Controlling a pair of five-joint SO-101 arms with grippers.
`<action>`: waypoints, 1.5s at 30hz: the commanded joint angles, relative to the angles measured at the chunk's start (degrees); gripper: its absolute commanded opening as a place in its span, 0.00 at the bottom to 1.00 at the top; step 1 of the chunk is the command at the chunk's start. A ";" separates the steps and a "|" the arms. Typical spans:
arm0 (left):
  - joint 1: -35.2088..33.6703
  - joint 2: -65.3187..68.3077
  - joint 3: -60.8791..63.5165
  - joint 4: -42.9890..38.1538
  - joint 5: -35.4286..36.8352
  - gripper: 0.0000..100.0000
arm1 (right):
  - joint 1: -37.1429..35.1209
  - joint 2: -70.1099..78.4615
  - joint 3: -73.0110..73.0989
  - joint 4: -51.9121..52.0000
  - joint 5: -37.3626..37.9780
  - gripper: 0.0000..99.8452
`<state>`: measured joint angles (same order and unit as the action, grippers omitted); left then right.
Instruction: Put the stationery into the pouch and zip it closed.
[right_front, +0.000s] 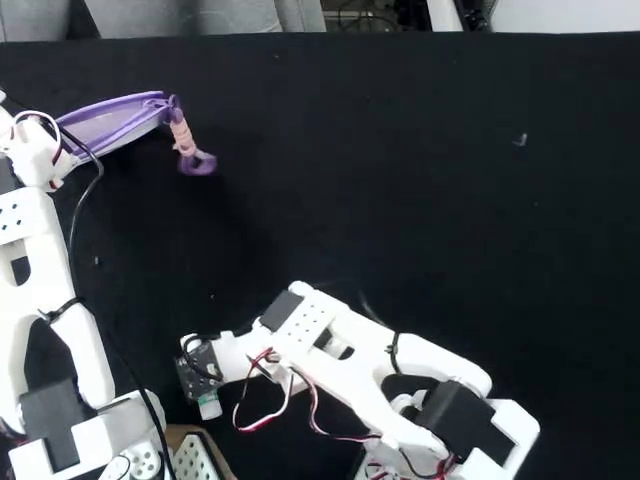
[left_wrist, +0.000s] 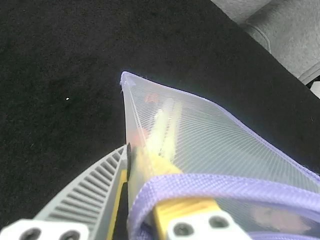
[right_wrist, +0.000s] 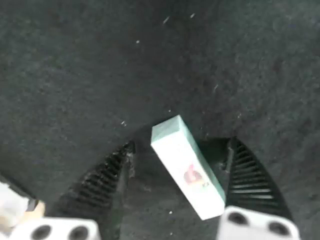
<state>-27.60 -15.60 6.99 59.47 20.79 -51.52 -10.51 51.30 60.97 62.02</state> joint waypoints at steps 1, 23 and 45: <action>-0.40 -1.32 -1.10 -1.14 -0.79 0.03 | -0.53 0.04 -3.12 -1.76 0.53 0.12; 7.96 -2.02 -1.54 3.08 -3.43 0.03 | 16.79 -25.27 -17.89 6.51 0.09 0.01; 24.13 -1.67 -13.05 21.01 -3.69 0.03 | 23.56 -55.08 4.44 -55.12 -41.85 0.01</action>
<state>-4.75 -15.69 -2.51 80.22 17.63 -29.01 -63.52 52.88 20.00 27.65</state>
